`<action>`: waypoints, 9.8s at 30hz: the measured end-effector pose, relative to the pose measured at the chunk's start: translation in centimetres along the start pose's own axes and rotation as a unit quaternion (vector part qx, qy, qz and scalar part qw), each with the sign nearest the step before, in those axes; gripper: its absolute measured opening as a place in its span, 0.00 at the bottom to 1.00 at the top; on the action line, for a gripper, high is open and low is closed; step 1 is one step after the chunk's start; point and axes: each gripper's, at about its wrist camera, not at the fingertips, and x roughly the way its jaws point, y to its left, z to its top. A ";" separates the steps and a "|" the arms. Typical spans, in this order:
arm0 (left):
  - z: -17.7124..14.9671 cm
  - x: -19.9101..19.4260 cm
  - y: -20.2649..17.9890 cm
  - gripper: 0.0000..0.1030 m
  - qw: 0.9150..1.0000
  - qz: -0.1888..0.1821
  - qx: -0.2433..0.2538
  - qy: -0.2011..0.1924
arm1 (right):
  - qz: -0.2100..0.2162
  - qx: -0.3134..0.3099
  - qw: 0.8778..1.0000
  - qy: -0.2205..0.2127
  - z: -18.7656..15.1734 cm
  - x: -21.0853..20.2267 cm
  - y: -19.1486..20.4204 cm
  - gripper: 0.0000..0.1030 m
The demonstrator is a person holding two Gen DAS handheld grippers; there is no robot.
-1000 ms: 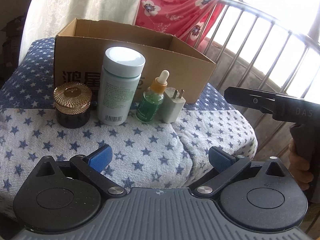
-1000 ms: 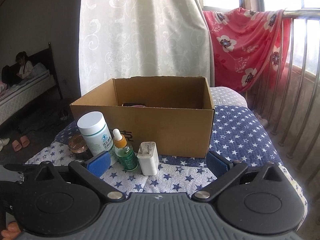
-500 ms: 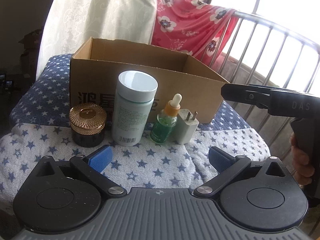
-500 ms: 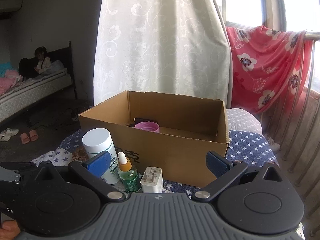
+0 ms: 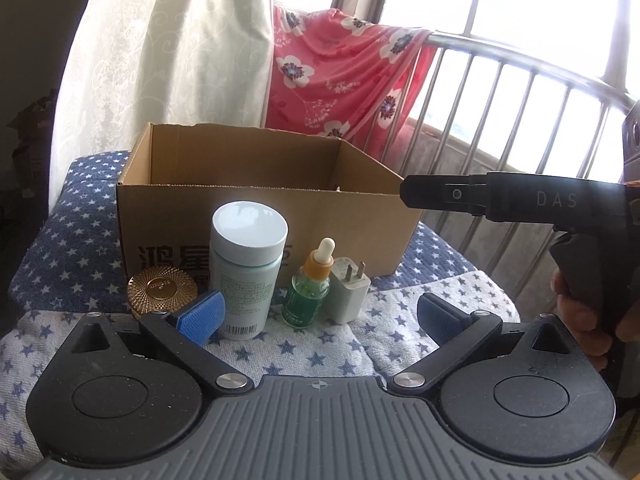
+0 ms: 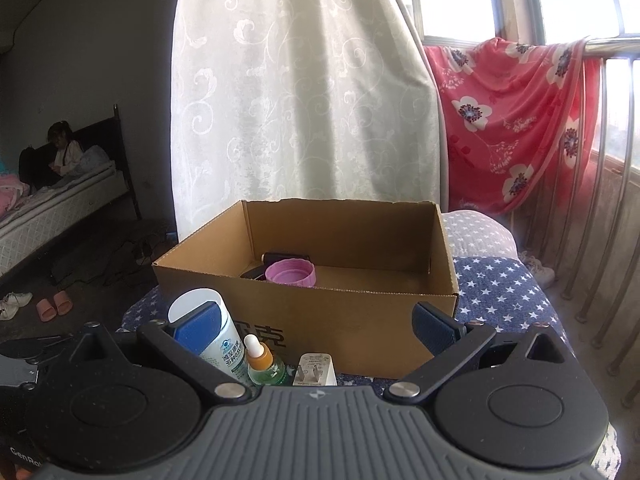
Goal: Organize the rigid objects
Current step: 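Withdraw the right gripper from the box toward the white plug charger, then lower the right gripper and grasp the white plug charger, then carry the white charger into the box and open the right gripper, then move the right gripper out of the box to the green dropper bottle, then close the right gripper around the green dropper bottle, then carry the dropper bottle into the box and open the right gripper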
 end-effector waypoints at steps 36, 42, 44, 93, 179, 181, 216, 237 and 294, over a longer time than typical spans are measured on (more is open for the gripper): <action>-1.5 4.7 -5.7 0.89 0.993 -0.022 0.105 0.041 | 0.082 0.068 0.991 0.082 -2.4 3.2 -5.5 0.58; -1.4 6.2 -5.5 0.73 0.993 -0.013 0.103 0.062 | 0.108 0.064 0.989 0.082 -3.2 3.8 -5.9 0.47; -1.5 6.6 -5.3 0.68 0.992 -0.009 0.106 0.070 | 0.117 0.080 0.986 0.089 -3.8 4.3 -6.1 0.41; -2.6 9.6 -7.1 0.45 0.988 0.014 0.135 0.074 | 0.091 0.083 0.978 0.169 -5.2 4.8 -6.1 0.29; 19.1 21.4 6.0 0.59 0.968 0.035 0.013 0.248 | 0.131 0.076 0.959 0.240 13.6 24.1 -8.6 0.32; 19.5 19.1 5.6 0.61 0.974 0.036 0.021 0.222 | 0.145 0.086 0.964 0.204 14.4 20.6 -9.0 0.32; -1.3 7.3 -4.1 0.49 0.983 0.095 0.148 0.057 | 0.167 -0.017 0.979 0.114 -1.4 5.2 -1.5 0.45; -1.1 9.2 -3.1 0.28 0.984 0.132 0.106 0.052 | 0.174 -0.059 0.974 0.131 -1.6 7.4 -0.7 0.23; 18.3 26.4 2.0 0.27 0.967 0.024 0.003 0.254 | 0.131 0.001 0.974 0.188 12.8 25.3 -10.4 0.15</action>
